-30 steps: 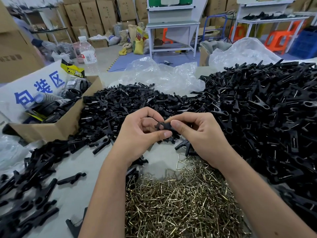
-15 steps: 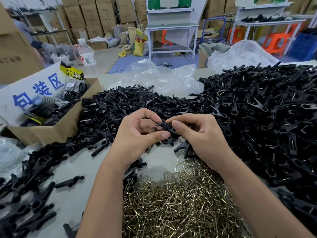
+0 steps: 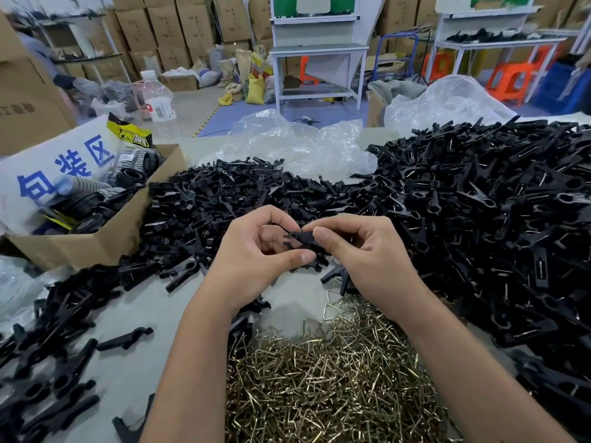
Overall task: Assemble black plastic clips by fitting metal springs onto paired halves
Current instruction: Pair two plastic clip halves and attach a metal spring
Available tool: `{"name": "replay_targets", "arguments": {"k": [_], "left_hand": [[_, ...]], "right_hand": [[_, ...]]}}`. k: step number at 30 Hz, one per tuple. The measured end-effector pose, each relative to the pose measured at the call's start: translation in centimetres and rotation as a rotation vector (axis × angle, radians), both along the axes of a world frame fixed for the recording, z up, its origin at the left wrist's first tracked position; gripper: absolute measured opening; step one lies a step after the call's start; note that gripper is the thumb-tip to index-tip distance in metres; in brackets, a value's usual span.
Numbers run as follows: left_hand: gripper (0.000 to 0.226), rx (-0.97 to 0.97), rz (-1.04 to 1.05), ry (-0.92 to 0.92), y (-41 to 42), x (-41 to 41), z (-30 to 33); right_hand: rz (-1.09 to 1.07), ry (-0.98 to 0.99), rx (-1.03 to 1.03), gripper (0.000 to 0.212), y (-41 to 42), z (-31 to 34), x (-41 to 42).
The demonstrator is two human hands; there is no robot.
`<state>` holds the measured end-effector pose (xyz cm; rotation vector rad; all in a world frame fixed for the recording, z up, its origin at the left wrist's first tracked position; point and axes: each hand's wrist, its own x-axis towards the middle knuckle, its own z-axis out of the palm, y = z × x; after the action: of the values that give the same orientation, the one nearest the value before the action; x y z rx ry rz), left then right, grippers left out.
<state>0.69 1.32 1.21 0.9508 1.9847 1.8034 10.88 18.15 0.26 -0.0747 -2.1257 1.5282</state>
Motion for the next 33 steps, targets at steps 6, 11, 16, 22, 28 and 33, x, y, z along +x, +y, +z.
{"name": "replay_targets", "arguments": {"k": [6,11,16,22,28,33], "left_hand": [[0.035,0.004,0.019,0.015,-0.1,-0.1,-0.1],[0.037,0.017,0.005,0.021,-0.1,0.0,0.0],[0.038,0.018,-0.014,0.024,-0.1,0.0,-0.3],[0.027,0.073,-0.002,0.025,0.0,0.2,0.1],[0.033,0.096,0.0,0.048,-0.3,0.2,-0.1],[0.024,0.081,0.05,0.061,0.0,-0.2,-0.5]], "right_hand": [[-0.02,-0.014,0.036,0.013,0.0,0.0,0.1],[0.004,-0.033,0.041,0.012,0.3,-0.1,0.0],[0.027,-0.088,0.028,0.012,0.6,-0.5,-0.3],[0.096,-0.104,-0.128,0.018,0.6,0.3,-0.1],[0.143,-0.16,-0.176,0.027,0.6,0.7,-0.1],[0.173,-0.198,-0.06,0.03,0.3,0.8,0.1]]}}
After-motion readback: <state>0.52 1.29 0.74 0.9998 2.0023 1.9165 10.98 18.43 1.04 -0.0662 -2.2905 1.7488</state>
